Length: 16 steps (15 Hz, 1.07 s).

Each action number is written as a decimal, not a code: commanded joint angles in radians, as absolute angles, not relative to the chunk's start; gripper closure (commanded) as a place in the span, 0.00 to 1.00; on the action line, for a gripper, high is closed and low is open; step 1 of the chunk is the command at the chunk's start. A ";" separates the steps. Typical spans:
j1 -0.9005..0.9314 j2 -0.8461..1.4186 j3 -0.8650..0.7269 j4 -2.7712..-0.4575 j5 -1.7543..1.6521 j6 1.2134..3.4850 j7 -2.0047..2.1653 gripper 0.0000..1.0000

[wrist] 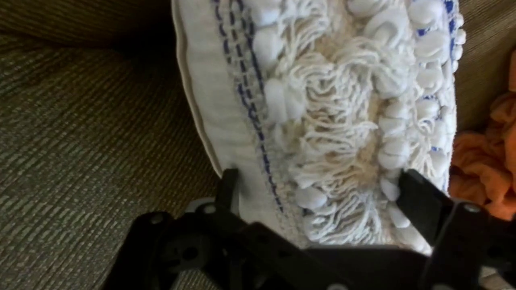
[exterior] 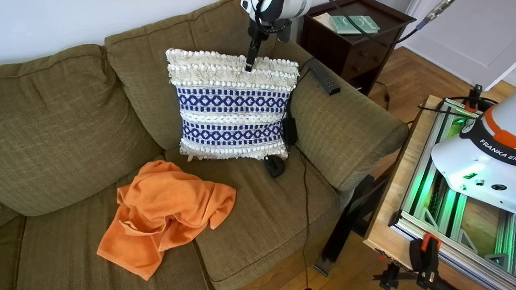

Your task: Lay the pillow down

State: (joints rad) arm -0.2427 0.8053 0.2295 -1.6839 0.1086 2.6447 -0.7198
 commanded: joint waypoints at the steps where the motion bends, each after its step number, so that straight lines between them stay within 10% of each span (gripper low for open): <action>1: -0.288 0.879 0.279 -1.604 0.127 2.581 -0.783 0.00; 4: -0.288 0.904 0.287 -1.576 0.134 2.521 -0.800 0.00; 5: -0.288 0.908 0.292 -1.570 0.141 2.507 -0.806 0.25; 16: -0.304 0.859 0.365 -1.586 0.269 2.425 -0.911 0.97</action>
